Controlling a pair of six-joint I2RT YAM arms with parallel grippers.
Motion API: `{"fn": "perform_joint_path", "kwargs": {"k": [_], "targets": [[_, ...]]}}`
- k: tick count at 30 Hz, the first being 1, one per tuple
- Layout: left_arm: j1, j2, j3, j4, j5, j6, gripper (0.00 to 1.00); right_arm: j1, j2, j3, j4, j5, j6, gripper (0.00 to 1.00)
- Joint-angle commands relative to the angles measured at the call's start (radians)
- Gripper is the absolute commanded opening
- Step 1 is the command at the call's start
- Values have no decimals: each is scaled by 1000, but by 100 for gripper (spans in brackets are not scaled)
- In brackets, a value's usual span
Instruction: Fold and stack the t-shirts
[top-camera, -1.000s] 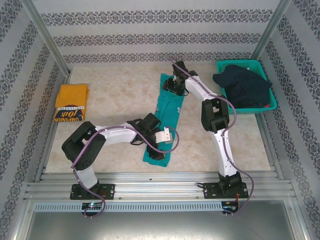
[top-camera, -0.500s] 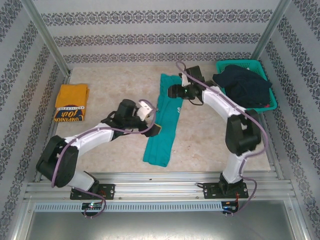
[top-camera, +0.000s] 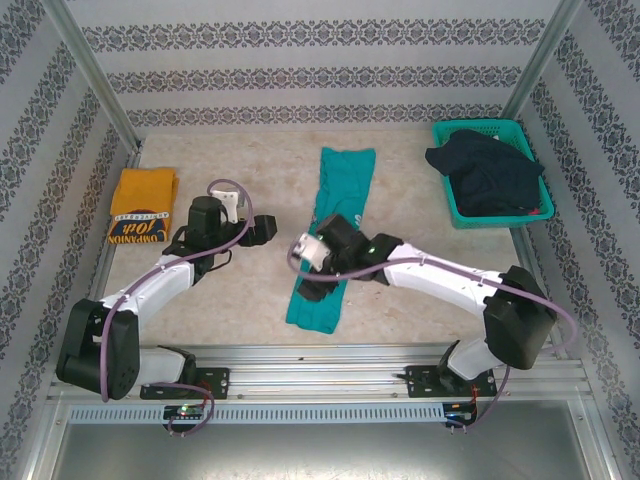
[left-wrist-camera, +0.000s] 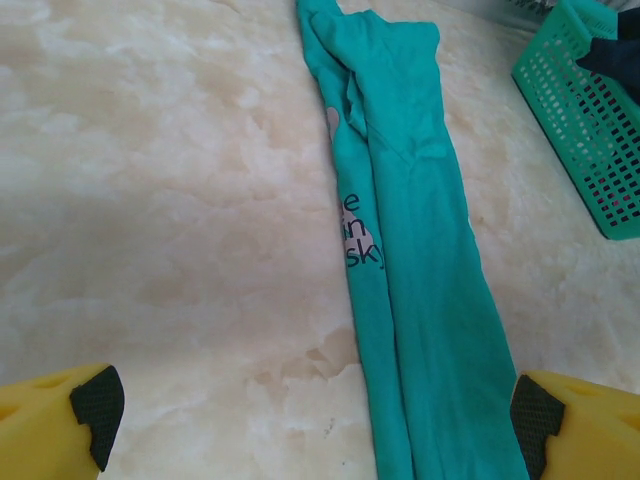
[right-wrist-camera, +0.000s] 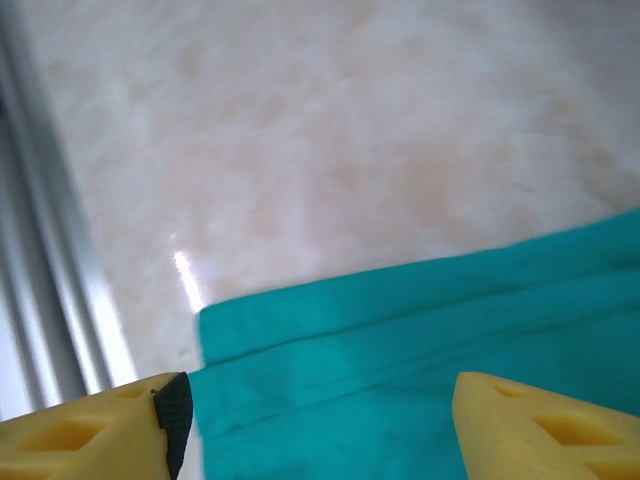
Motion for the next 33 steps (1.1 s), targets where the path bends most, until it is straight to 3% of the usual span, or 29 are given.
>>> {"fn": "perform_joint_path", "kwargs": {"k": [1, 14, 22, 28, 33], "targets": [[19, -6, -11, -50, -13, -61, 100, 70, 40, -17, -50, 22, -119, 69], [96, 17, -40, -75, -20, -158, 100, 201, 271, 38, -99, 198, -228, 65], [106, 25, -53, -62, -11, -169, 100, 200, 337, 43, -141, 287, -240, 43], [107, 24, -72, -49, -19, -179, 100, 199, 345, 37, -127, 314, -243, 16], [106, 23, -78, -44, -18, -182, 100, 192, 334, 40, -154, 282, -252, 0]]}}
